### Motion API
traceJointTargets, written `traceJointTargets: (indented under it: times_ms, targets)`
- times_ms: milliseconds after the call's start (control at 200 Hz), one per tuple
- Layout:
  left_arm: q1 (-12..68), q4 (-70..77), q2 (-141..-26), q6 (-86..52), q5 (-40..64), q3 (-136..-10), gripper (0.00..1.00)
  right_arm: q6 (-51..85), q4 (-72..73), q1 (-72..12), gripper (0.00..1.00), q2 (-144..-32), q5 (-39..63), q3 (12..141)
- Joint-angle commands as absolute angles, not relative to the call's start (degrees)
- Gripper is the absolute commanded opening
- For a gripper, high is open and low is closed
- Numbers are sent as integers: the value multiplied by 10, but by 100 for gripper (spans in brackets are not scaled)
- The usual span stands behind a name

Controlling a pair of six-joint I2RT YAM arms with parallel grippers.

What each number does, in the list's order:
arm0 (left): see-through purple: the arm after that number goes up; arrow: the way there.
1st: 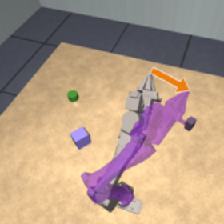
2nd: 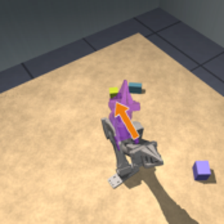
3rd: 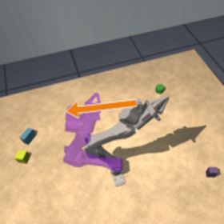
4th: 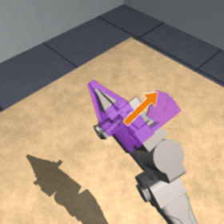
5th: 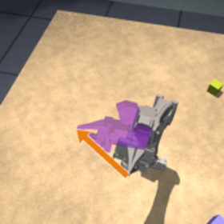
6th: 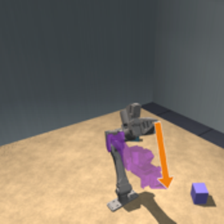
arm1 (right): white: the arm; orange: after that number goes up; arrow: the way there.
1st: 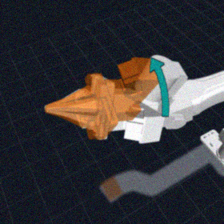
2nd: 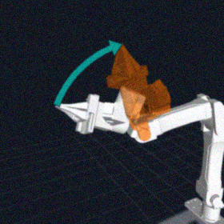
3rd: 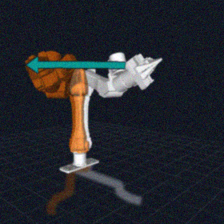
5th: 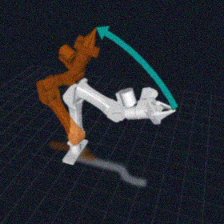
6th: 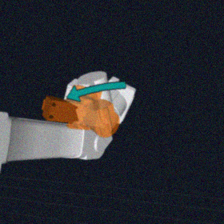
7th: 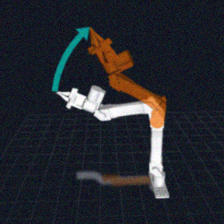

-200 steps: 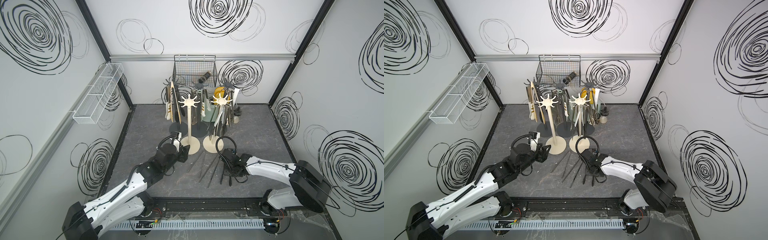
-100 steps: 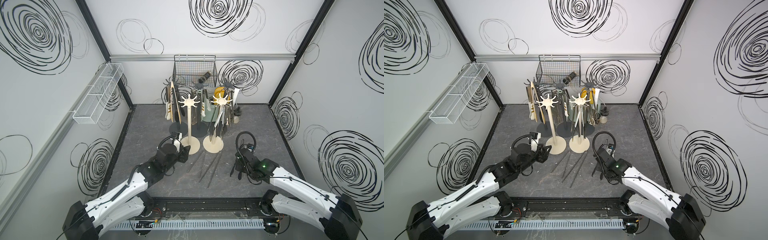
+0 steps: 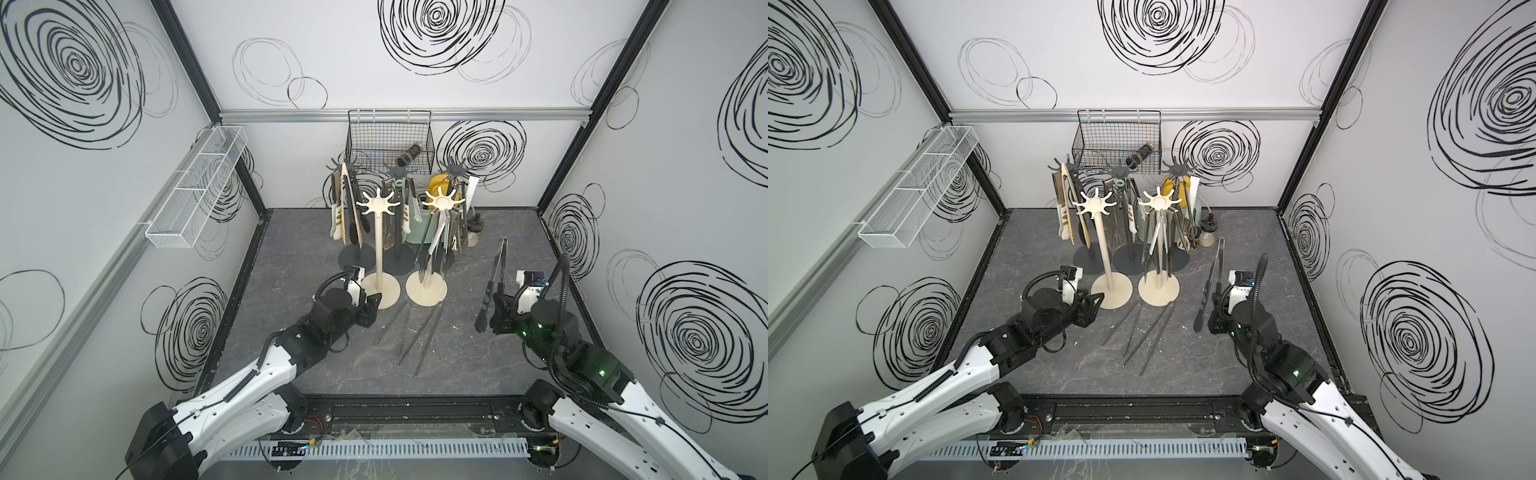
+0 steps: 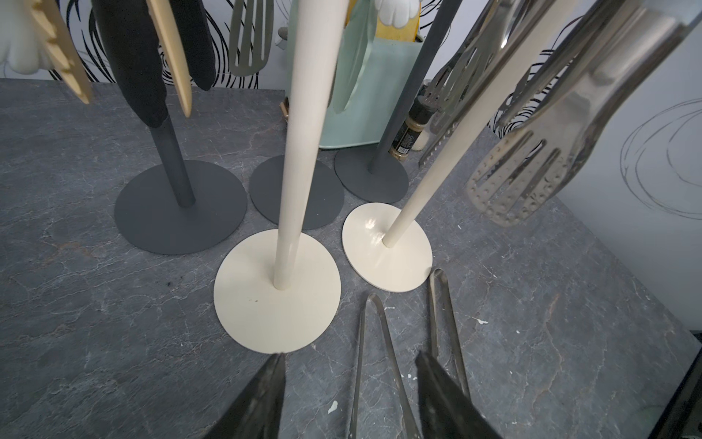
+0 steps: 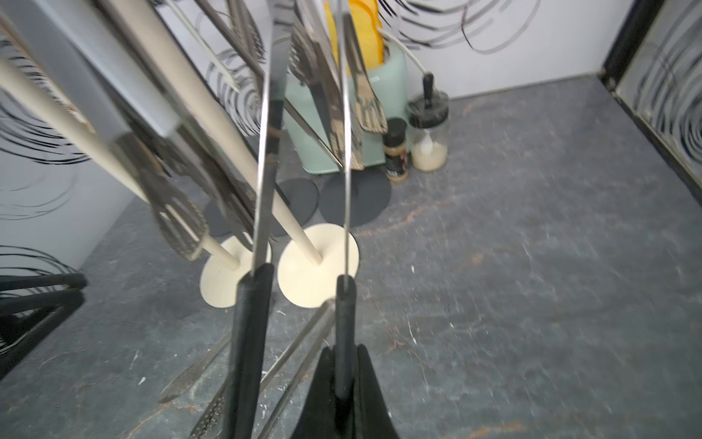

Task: Hang food tongs on kitchen utensil racks
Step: Pick up the food tongs from the center of the board, then hang the food tongs on the rack.

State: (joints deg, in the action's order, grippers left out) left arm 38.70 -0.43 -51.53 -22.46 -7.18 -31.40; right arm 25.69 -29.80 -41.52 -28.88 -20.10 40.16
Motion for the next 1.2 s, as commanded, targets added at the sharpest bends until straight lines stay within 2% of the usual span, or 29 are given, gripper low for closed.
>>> traceJointTargets:
  times_ms: [0,155,330,791,1196]
  targets:
    - [381,35,-507,-211,-59,-308,58,123,-216,-415,0,-282,-127,421]
    - [379,46,-504,-212,-50,-301,59,51,-165,-417,0,-312,-37,448]
    - [377,55,-507,-214,-42,-294,59,2,-95,-435,0,-367,13,474]
    - [376,86,-519,-227,-27,-278,58,-1,101,-477,0,-605,-9,562]
    - [372,92,-529,-221,-15,-281,58,23,158,-490,0,-698,-31,597]
